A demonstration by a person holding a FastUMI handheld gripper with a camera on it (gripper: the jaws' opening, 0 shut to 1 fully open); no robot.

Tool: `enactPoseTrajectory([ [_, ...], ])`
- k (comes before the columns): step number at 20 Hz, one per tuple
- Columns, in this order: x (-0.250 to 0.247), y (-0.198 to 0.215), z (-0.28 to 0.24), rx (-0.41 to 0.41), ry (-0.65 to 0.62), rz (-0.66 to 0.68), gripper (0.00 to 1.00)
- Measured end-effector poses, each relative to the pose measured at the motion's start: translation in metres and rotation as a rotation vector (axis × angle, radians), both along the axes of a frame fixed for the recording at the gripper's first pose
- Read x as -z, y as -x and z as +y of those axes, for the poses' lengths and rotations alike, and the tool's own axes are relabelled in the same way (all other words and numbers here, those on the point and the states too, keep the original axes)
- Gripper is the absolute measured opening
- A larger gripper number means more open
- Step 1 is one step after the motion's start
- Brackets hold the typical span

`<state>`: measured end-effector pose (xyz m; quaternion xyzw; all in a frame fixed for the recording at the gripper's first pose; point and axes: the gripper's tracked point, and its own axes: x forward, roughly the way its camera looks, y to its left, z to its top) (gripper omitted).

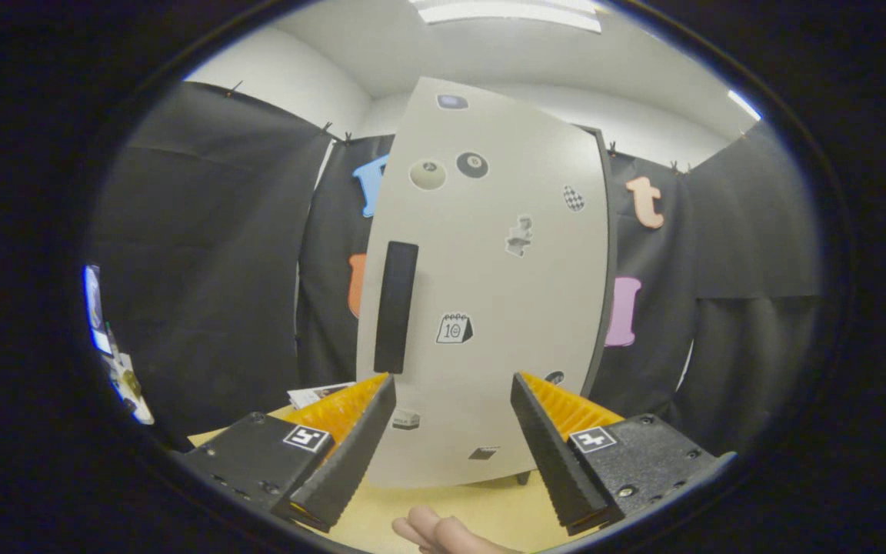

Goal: Open the shoe cabinet door, grab the shoes and put them into the shoe cabinet, then close the shoe cabinet door.

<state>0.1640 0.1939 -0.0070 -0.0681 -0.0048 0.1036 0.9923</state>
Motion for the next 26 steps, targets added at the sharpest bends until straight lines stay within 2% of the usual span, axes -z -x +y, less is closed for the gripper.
enactPoseTrajectory([
  [3,-0.004,0.016,-0.033,0.13,-0.012,-0.053,0.99],
  [5,0.003,0.025,-0.048,0.166,-0.016,-0.044,0.99],
  [9,0.022,0.033,-0.078,0.112,-0.082,0.017,0.99],
  [13,0.028,0.033,-0.134,0.139,-0.107,0.031,0.99],
  [15,0.036,0.037,-0.151,0.123,-0.137,0.049,0.99],
  [20,0.032,0.054,-0.164,0.031,-0.198,0.027,0.97],
  [26,0.023,0.068,-0.168,0.029,-0.168,-0.036,0.97],
])
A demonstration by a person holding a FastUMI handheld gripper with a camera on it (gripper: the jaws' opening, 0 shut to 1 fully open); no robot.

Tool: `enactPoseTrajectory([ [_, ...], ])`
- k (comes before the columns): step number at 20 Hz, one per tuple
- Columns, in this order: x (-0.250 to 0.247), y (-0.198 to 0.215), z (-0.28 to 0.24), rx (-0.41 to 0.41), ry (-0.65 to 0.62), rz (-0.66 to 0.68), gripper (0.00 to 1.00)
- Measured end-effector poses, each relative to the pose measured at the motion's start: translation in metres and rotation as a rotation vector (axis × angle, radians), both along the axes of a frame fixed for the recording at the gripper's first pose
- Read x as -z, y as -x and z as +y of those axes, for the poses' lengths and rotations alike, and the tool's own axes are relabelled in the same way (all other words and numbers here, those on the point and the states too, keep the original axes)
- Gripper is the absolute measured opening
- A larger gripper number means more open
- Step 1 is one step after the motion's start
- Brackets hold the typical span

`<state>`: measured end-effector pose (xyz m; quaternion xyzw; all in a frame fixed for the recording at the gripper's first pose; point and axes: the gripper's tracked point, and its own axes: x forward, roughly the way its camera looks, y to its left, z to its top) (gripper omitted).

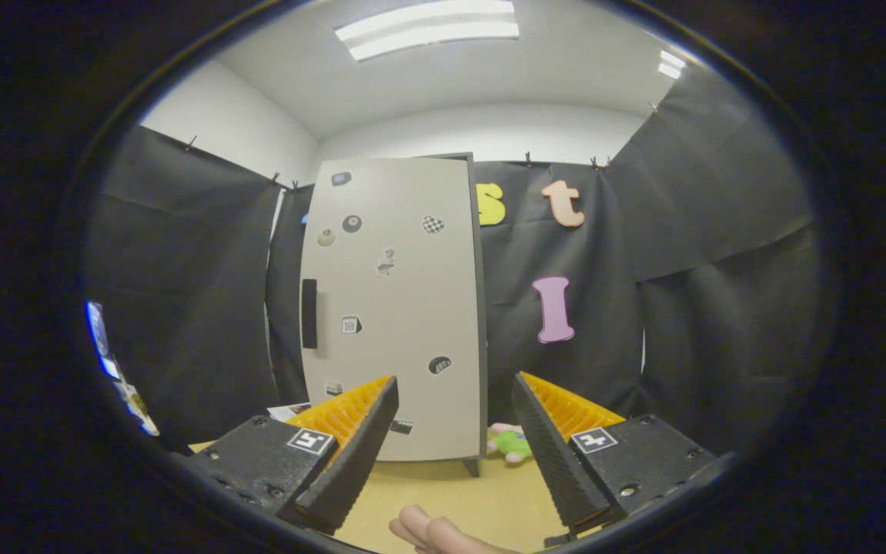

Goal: Open the shoe cabinet door, grab the shoes and put them into the shoe cabinet, then close the shoe cabinet door.

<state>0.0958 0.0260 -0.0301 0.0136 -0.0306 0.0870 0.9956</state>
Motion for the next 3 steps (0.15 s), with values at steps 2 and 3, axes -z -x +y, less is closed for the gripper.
enactPoseTrajectory([
  [2,0.0001,0.009,0.0002,-0.025,0.008,-0.001,0.97],
  [3,-0.0009,0.0138,-0.0022,-0.032,0.015,-0.008,0.97],
])
